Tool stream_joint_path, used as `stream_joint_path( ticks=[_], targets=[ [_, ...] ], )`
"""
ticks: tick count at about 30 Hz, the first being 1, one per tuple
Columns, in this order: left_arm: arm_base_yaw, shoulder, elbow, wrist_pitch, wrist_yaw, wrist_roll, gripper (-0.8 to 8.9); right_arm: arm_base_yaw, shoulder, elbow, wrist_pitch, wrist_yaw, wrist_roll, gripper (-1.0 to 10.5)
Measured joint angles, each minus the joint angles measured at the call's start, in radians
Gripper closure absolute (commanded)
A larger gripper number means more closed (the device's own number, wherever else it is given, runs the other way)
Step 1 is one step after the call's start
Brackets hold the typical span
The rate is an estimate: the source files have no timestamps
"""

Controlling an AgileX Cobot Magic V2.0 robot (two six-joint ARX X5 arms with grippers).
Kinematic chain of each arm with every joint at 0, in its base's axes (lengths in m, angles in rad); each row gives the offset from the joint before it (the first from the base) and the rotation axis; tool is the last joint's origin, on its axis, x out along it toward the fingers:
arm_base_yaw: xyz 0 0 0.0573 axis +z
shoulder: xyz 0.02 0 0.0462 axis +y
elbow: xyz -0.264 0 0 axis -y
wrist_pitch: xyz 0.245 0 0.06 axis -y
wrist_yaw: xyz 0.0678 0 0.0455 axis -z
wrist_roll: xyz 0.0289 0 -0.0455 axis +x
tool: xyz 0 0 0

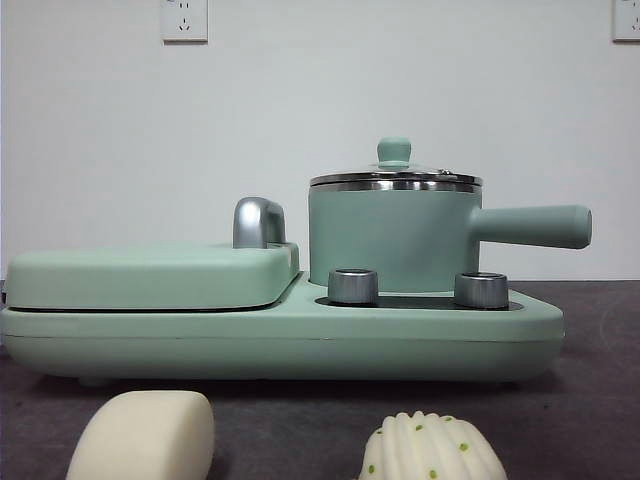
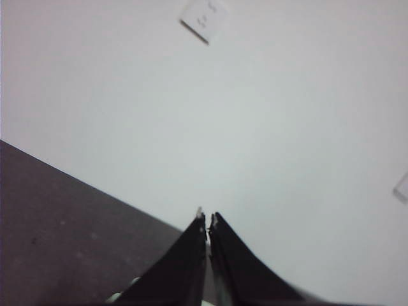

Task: Put the buns in a small steamer

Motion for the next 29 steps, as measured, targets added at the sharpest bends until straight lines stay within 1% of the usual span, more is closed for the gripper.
stream_joint_path(
  ticks=[9, 14, 18, 23, 26, 27, 29],
  targets=[
    [0.0, 0.239, 0.259, -0.13, 0.122, 0.246, 8.01, 0.002, 0.235, 0.175, -0.069, -0.099, -0.192, 9.3],
    [0.0, 0.386, 0.335, -0.177, 0.217, 0.36, 8.01, 0.018, 0.333, 0.231, -0.093, -0.154, -0.316, 9.3],
    [-0.016, 0.498, 0.377, -0.206, 0.309, 0.452, 8.01, 0.042, 0.39, 0.237, -0.117, -0.197, -0.404, 9.3],
    [-0.065, 0.609, 0.408, -0.284, 0.332, 0.574, 8.02, 0.088, 0.439, 0.237, -0.216, -0.201, -0.52, 9.3],
    [-0.107, 0.658, 0.421, -0.312, 0.332, 0.684, 8.02, 0.121, 0.457, 0.237, -0.297, -0.189, -0.624, 9.3],
    [-0.117, 0.667, 0.421, -0.315, 0.333, 0.717, 8.01, 0.13, 0.459, 0.237, -0.318, -0.182, -0.661, 9.1],
    [-0.137, 0.683, 0.421, -0.32, 0.333, 0.788, 7.86, 0.142, 0.46, 0.237, -0.338, -0.173, -0.722, 8.4]
  ],
)
